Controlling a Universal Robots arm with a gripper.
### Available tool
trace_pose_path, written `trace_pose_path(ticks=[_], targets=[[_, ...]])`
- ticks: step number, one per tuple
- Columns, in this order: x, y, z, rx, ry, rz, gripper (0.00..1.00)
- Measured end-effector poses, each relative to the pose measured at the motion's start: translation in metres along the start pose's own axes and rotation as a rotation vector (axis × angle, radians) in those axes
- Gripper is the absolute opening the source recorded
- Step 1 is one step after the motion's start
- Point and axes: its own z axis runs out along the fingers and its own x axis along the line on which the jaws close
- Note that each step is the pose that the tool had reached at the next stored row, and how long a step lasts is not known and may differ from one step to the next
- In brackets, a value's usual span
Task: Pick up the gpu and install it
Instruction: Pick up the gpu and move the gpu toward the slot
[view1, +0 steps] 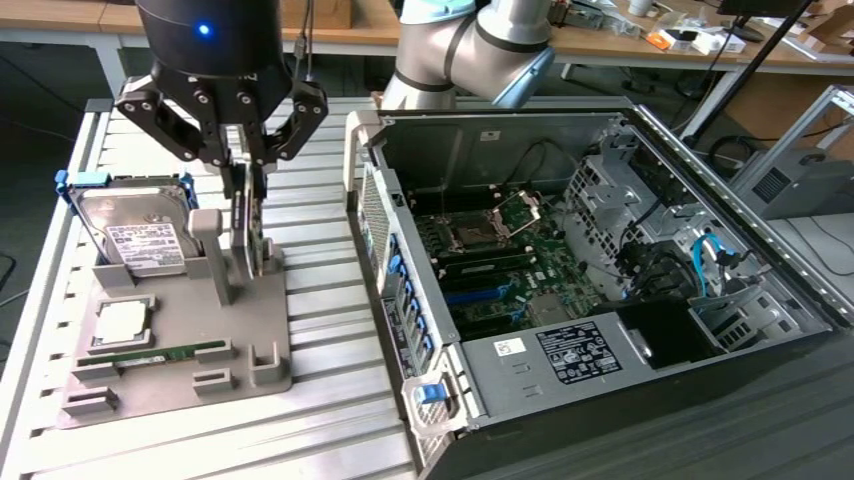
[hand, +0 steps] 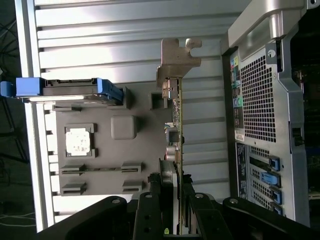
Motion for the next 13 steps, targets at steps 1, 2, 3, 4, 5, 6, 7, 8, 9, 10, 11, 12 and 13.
trace_pose_path(ticks=[1, 2, 3, 4, 5, 6, 7, 8, 9, 10, 11, 12, 13], targets=[[0.0, 0.0, -0.0007, 0.0, 0.0, 0.0, 0.27], [0.0, 0.0, -0.0012, 0.0, 0.0, 0.0, 0.27], [0.0, 0.0001, -0.0016, 0.0, 0.0, 0.0, 0.27], [0.0, 0.0001, -0.002, 0.0, 0.0, 0.0, 0.27], [0.0, 0.0001, -0.0025, 0.0, 0.0001, 0.0, 0.27], [0.0, 0.0001, -0.003, 0.0, 0.0, 0.0, 0.27], [0.0, 0.0001, -0.0034, 0.0, 0.0, 0.0, 0.27], [-0.0001, 0.0002, -0.0039, 0.0, 0.0, 0.0, 0.27], [-0.0001, 0.0002, -0.0044, 0.0, 0.0, 0.0, 0.27], [-0.0001, 0.0002, -0.0049, 0.0, 0.0001, 0.0, 0.27], [-0.0001, 0.0002, -0.0054, 0.0, 0.0, 0.0, 0.27], [-0.0001, 0.0003, -0.0064, -0.0001, -0.0001, 0.0, 0.27], [-0.0001, 0.0003, -0.0073, 0.0, 0.0, 0.0, 0.27]])
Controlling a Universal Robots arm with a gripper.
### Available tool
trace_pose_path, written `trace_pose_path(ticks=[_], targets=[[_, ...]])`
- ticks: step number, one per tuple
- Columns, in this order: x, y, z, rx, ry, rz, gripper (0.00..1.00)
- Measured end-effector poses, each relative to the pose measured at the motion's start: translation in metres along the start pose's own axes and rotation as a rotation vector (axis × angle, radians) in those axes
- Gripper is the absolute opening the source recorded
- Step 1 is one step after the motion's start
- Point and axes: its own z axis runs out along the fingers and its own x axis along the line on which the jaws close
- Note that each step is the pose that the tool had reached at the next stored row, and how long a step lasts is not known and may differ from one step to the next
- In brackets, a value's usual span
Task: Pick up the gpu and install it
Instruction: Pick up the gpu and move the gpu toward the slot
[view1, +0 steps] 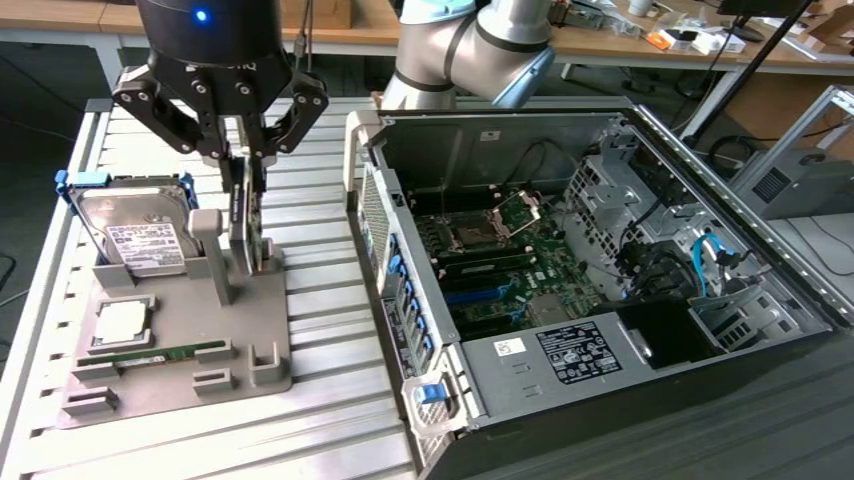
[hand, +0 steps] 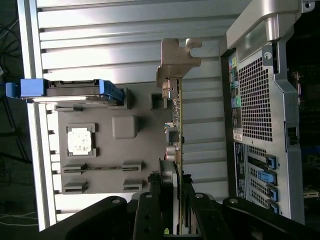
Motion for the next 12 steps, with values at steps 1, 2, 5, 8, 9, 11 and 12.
trace_pose_path(ticks=[1, 2, 5, 8, 9, 11, 12], targets=[[0.0, 0.0, -0.001, 0.0, 0.0, 0.0, 0.27], [0.0, 0.0, -0.0014, 0.0001, 0.0, 0.0, 0.27], [-0.0001, 0.0001, -0.0027, 0.0, 0.0, 0.0, 0.27], [-0.0001, 0.0001, -0.0037, 0.0, 0.0, 0.0, 0.27], [-0.0001, 0.0002, -0.0041, 0.0001, 0.0001, 0.0, 0.27], [-0.0001, 0.0002, -0.0048, 0.0, 0.0, 0.0, 0.27], [-0.0001, 0.0002, -0.0053, 0.0, 0.0, 0.0, 0.27]])
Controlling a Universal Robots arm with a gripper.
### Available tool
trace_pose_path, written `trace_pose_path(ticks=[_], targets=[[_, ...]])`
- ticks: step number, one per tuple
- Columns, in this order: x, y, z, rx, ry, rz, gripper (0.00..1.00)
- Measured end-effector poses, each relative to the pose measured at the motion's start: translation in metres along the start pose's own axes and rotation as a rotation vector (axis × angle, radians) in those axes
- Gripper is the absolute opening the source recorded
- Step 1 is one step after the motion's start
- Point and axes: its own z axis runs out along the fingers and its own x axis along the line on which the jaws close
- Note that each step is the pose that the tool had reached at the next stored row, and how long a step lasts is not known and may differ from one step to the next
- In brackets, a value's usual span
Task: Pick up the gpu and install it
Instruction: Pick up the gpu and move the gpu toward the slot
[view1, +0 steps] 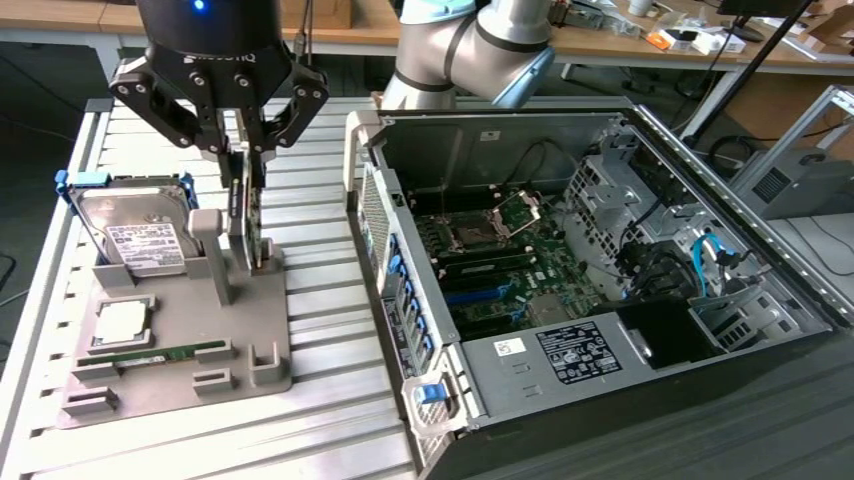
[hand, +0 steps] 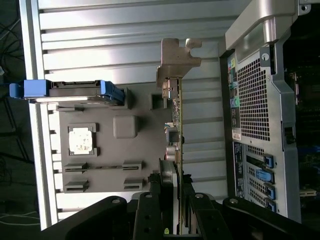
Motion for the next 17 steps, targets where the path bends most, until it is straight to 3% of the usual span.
trace_pose_path(ticks=[17], targets=[[-0.0001, 0.0002, -0.0048, 0.0, 0.0, 0.0, 0.27]])
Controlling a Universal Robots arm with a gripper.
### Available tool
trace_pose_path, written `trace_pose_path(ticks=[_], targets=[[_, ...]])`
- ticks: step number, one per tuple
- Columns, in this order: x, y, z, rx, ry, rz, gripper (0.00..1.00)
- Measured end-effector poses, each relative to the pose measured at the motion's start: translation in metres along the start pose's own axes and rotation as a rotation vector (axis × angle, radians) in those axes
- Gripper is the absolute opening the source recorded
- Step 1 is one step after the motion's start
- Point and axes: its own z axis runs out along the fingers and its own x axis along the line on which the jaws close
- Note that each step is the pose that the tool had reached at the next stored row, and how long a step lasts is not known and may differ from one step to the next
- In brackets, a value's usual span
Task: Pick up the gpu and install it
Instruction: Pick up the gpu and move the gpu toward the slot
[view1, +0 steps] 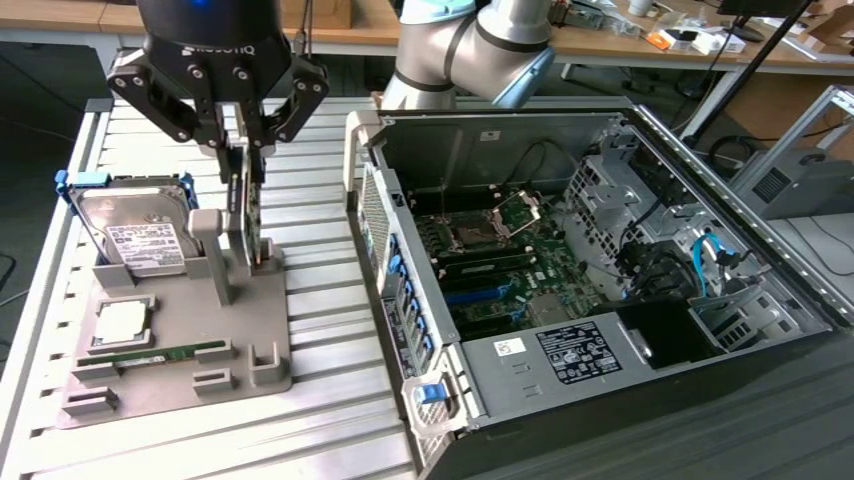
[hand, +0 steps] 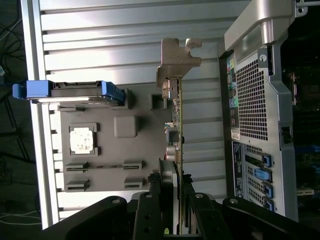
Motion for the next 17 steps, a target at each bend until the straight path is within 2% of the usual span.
trace_pose_path(ticks=[17], targets=[[-0.0003, 0.0003, -0.0059, 0.0001, 0.0001, 0.0, 0.27]])
